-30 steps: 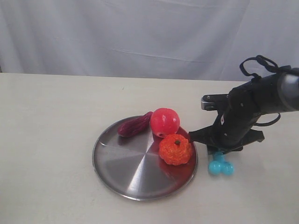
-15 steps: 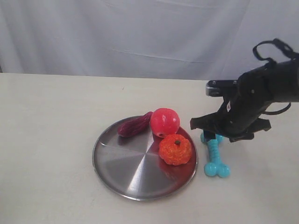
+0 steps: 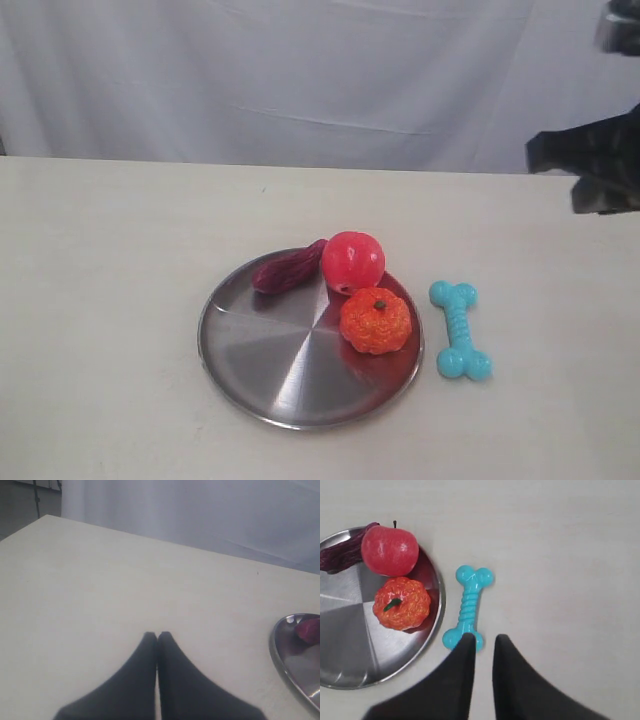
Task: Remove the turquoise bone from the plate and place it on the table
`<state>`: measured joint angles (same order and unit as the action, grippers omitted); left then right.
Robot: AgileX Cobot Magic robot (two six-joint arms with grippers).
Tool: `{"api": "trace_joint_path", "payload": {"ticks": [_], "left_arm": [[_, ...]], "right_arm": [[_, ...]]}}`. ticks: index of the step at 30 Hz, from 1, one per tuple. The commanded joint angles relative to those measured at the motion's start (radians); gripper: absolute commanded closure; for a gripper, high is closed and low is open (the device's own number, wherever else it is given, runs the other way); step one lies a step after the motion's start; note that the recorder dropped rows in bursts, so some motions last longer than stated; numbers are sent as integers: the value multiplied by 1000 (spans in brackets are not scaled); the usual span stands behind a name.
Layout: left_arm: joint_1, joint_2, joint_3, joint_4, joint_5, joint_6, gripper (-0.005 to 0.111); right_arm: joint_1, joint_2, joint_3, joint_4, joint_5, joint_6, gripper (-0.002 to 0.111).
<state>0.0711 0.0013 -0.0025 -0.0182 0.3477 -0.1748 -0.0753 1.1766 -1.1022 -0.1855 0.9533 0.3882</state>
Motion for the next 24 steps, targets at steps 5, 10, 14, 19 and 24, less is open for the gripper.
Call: {"api": "trace_joint_path", "payload": {"ticks": [5,10,14,19,24], "left_arm": [[-5,-1,3,-3,-5,-2,107],[-5,-1,3,-3,-5,-2,107],[-5,-1,3,-3,-5,-2,107],[-5,-1,3,-3,-5,-2,107],[-5,-1,3,-3,-5,-2,107]], "right_arm": [[-3,-342,-1,3,159,-46,109],[-1,-474,-1,51,158,26,109],[-1,-552,-1,129,148,70,109],[-1,-633,-1,139,148,70,109],[-1,-698,-1,105,135,33,109]]}}
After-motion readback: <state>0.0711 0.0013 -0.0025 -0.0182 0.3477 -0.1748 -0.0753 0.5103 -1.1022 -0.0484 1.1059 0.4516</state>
